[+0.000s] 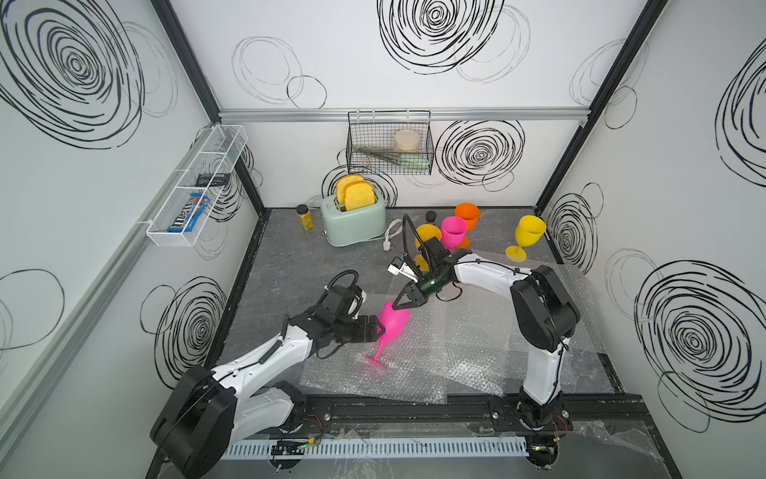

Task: Unpack wine glasses from bubble wrap
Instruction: Pick up the wine glass from the bubble wrap.

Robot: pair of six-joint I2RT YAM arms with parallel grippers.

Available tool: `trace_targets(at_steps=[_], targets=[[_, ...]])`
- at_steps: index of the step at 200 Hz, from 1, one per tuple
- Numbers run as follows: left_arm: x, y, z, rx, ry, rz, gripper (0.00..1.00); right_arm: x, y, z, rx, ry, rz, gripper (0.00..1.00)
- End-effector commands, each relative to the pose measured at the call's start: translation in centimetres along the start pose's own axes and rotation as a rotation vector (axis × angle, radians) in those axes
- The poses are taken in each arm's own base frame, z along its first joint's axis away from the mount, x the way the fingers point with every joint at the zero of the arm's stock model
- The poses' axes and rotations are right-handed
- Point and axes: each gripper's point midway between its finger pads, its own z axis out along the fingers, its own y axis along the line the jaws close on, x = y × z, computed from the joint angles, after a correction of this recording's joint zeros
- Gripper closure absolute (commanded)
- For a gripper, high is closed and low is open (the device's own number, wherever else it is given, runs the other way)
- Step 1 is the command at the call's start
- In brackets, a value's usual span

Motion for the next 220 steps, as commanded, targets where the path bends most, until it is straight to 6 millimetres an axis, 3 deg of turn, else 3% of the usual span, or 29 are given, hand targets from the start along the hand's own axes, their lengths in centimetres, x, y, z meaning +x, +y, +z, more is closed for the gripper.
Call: trace_targets(at_steps=[1, 42, 83, 118, 156, 172, 220], targets=[[-1.5, -0.6, -1.1, 0.006, -0.046, 0.037, 0.19, 0.2, 1.1, -0.3, -0.041, 0.001, -0.009, 0.91], [-2.6, -0.8, -2.2, 0.009, -0.086, 0.046, 0.19, -0.3, 2.3, -0.9, -0.057, -0.014, -0.03, 0.97], [-4.7, -0.2, -4.1, -0.029, -0.182, 0.021, 0.18, -3.1, 6.2, -3.2, -0.098, -0.084, -0.143, 0.99], [-6.2, 0.7, -6.3, -0.036, -0.274, -0.029, 0.17, -5.5, 7.6, -5.4, -0.057, -0.161, -0.183, 1.0], [-5.9, 2.0, -6.2, -0.06, -0.268, -0.074, 0.18, -7.3, 10.3, -7.3, -0.091, -0.242, -0.254, 1.0], [-5.8, 2.2, -6.1, -0.058, -0.269, -0.088, 0.18, -8.8, 9.5, -8.2, 0.02, -0.294, -0.259, 1.0], [-5.5, 2.2, -5.8, -0.042, -0.264, -0.108, 0.17, -12.7, 2.2, -9.9, 0.438, -0.365, -0.143, 1.0]])
